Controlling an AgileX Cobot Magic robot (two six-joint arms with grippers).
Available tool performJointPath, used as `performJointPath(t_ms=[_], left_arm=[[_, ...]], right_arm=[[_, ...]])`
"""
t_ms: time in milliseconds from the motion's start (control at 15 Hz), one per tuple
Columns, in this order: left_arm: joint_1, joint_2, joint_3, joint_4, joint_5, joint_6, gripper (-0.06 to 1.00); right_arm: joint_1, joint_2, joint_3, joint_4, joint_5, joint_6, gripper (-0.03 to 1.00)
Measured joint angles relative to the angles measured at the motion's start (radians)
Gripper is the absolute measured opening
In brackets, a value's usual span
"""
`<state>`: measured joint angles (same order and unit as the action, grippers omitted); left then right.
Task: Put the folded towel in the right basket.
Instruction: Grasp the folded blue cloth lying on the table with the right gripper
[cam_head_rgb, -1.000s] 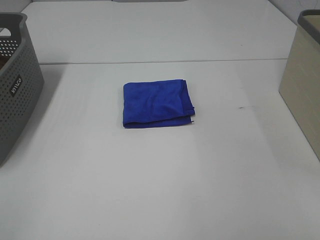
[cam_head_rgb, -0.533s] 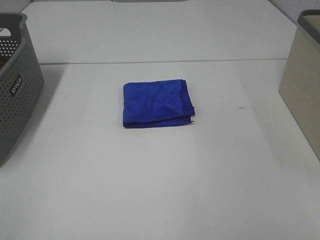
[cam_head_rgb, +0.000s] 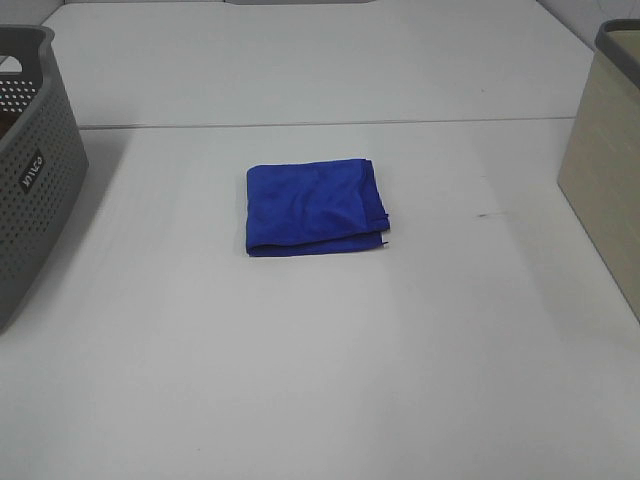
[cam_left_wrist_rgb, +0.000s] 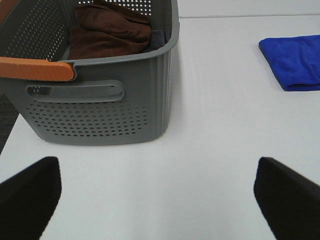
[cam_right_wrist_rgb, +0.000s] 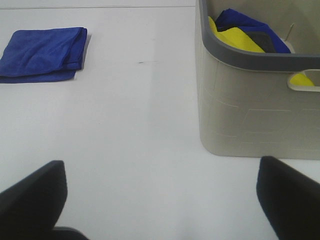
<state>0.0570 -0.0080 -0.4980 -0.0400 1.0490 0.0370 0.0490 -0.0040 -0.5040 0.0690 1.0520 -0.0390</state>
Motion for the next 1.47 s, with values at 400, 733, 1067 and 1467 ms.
performJointPath(t_ms=[400, 733, 1067, 1467], left_arm=[[0.0, 0.0, 0.0, 0.0, 0.0, 0.0, 0.97], [0.0, 0.0, 0.0, 0.0, 0.0, 0.0, 0.97], [0.0, 0.0, 0.0, 0.0, 0.0, 0.0, 0.97], [0.0, 0.0, 0.0, 0.0, 0.0, 0.0, 0.97]], right_arm=[[0.0, 0.0, 0.0, 0.0, 0.0, 0.0, 0.98], [0.0, 0.0, 0.0, 0.0, 0.0, 0.0, 0.98], [0.0, 0.0, 0.0, 0.0, 0.0, 0.0, 0.98], [0.0, 0.0, 0.0, 0.0, 0.0, 0.0, 0.98]])
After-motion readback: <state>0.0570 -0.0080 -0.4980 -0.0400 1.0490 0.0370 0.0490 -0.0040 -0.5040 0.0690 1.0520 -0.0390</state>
